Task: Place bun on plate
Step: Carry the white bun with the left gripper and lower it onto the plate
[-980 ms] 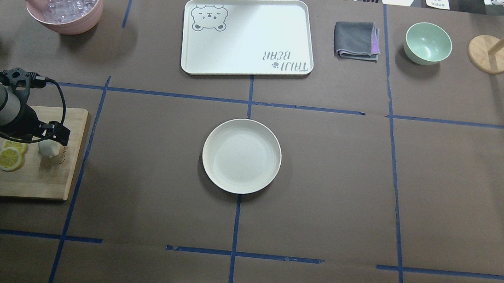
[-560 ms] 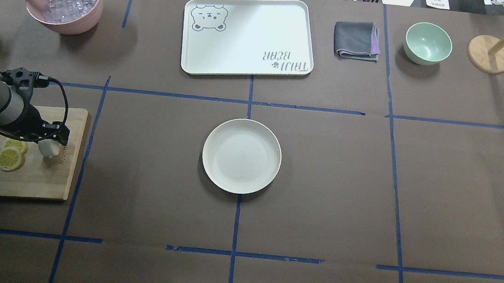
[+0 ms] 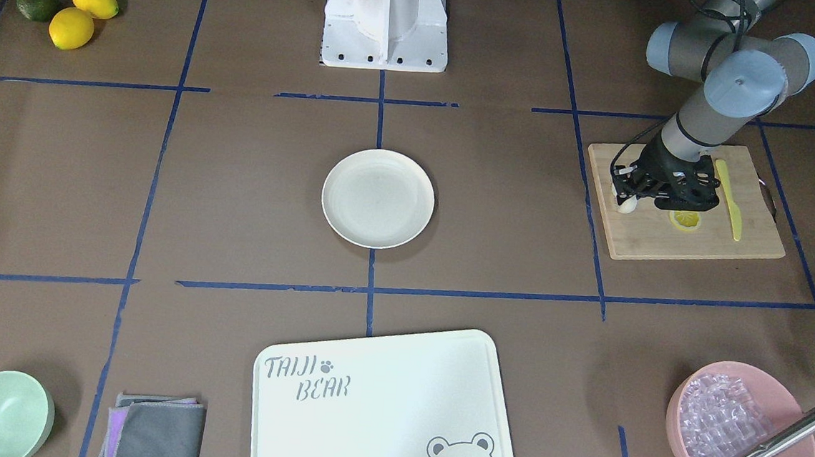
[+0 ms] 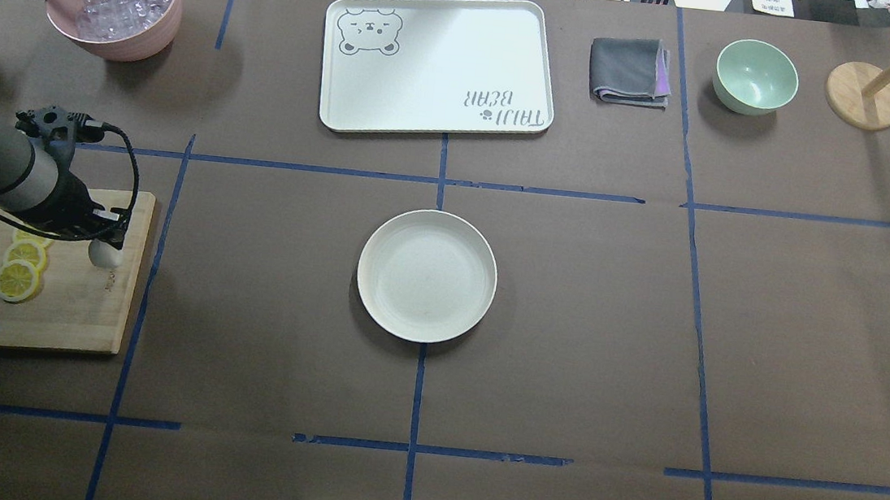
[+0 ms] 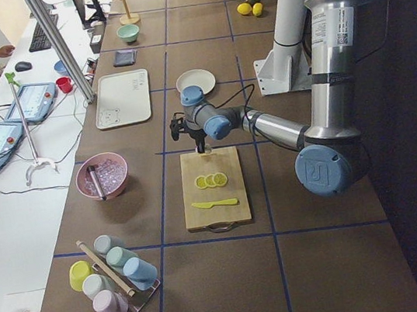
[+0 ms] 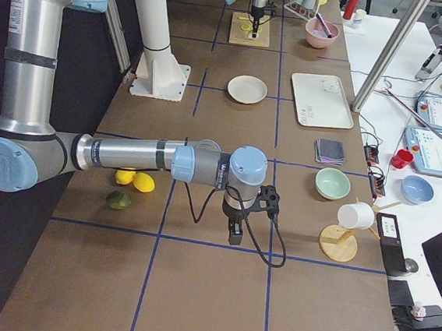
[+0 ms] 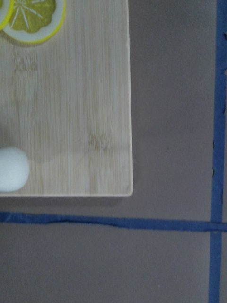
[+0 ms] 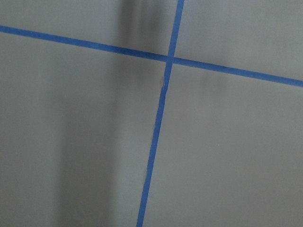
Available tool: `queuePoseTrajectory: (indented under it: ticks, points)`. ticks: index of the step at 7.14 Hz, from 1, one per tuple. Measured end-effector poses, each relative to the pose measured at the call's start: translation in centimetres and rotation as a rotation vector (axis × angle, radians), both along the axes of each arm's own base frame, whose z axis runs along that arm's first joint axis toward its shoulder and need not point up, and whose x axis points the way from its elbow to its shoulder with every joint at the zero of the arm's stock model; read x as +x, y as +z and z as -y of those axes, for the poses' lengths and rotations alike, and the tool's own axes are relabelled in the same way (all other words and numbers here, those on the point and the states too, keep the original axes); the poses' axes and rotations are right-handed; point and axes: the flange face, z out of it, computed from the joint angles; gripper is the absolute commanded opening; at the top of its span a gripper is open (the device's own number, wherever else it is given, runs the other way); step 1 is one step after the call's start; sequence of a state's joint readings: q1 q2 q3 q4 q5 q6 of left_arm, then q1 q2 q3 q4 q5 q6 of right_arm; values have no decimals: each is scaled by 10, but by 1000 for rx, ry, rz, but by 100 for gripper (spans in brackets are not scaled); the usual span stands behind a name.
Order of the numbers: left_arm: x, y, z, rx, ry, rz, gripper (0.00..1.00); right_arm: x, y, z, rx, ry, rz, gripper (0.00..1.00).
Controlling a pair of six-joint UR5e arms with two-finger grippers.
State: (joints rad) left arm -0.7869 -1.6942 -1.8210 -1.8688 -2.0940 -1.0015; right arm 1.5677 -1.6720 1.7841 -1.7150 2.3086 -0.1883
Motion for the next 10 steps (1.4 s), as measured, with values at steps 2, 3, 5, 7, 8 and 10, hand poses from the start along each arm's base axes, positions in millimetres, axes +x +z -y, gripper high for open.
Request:
queuePoseTrajectory:
  ticks: [2, 3, 5, 7, 8, 10]
  points:
    - [34, -92, 28, -29, -27, -7, 23, 0, 0, 0, 0, 0, 0, 100]
    - [60, -139, 34, -59, -44, -19, 23, 0, 0, 0, 0, 1, 0, 100]
    - [136, -212, 34, -106, -86, -31, 25, 0, 0, 0, -1, 0, 0, 100]
    - [225, -263, 16, -115, -116, -16, 34, 0, 1, 0, -1, 0, 0, 100]
    - [257, -275, 4, -115, -117, -12, 51, 0, 1, 0, -2, 0, 0, 100]
    - [293, -273, -13, -104, -111, -5, 92, 0, 0, 0, -2, 1, 0, 100]
